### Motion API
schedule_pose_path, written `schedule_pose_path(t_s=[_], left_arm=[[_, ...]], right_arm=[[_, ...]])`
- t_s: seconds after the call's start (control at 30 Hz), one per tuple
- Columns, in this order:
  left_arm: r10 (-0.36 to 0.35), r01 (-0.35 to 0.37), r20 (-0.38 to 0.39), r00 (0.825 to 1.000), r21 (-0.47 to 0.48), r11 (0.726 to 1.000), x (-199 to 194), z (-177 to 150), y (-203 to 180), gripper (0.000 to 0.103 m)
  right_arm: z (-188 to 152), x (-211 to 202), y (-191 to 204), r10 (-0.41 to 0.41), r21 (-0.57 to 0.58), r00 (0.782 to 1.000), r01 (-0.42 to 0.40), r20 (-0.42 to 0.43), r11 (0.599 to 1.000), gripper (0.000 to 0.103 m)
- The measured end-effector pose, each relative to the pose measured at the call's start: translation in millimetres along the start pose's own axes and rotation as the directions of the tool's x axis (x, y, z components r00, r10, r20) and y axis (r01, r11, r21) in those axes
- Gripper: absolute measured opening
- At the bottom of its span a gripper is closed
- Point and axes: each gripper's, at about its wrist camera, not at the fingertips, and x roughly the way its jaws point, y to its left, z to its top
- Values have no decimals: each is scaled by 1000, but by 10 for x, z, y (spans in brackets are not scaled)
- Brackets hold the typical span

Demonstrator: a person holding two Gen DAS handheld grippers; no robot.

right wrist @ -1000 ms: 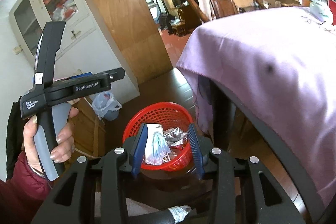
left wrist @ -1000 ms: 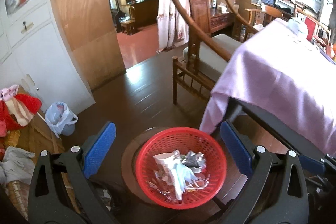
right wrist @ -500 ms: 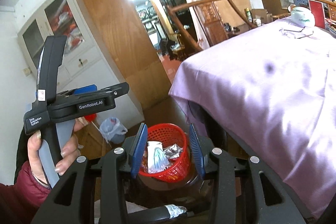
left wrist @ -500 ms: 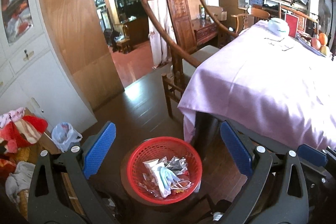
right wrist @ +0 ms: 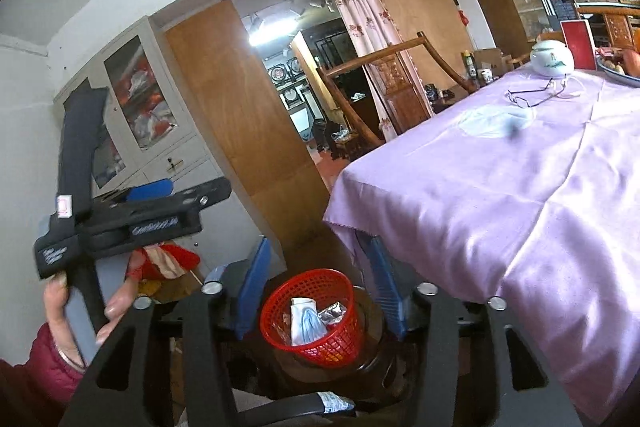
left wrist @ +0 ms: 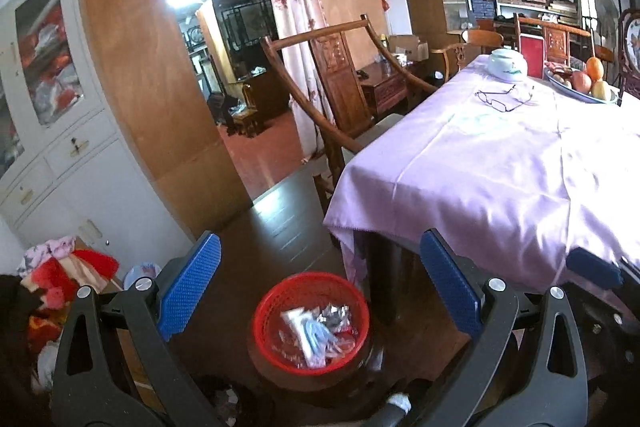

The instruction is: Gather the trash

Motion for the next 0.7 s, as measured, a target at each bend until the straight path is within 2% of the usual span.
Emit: schedule_pose_path(t_s=[0.1, 0.17, 0.23, 0.3, 0.4, 0.53, 0.7], left_arm=[[4, -5, -37, 999, -43, 999, -33, -218, 148, 96], [2, -9, -75, 997, -86, 996, 6, -382, 285, 96], [-2, -14, -121, 993, -130, 991, 101, -569, 454, 96], [25, -46, -146, 989, -147, 988, 206, -716, 585, 96], [58, -90, -187, 981, -171, 981, 381, -910, 767, 96], [43, -100, -273, 961, -199, 975, 730, -1097, 951, 96], [48, -125, -315, 948, -227, 966, 1019, -1241, 1116, 96]], right_arm=[[-63, 120, 153, -7, -43, 998, 4, -57, 999, 68], [-117, 260, 257, -24, -65, 994, 18, -103, 998, 79], [-187, 437, 384, -46, -86, 985, 32, -165, 996, 84], [-256, 632, 504, -89, -117, 971, 64, -224, 991, 86], [-354, 877, 664, -164, -167, 945, 120, -282, 979, 88], [-392, 1190, 800, -234, -197, 912, 174, -338, 965, 89], [-431, 1445, 858, -296, -227, 877, 222, -378, 948, 89]])
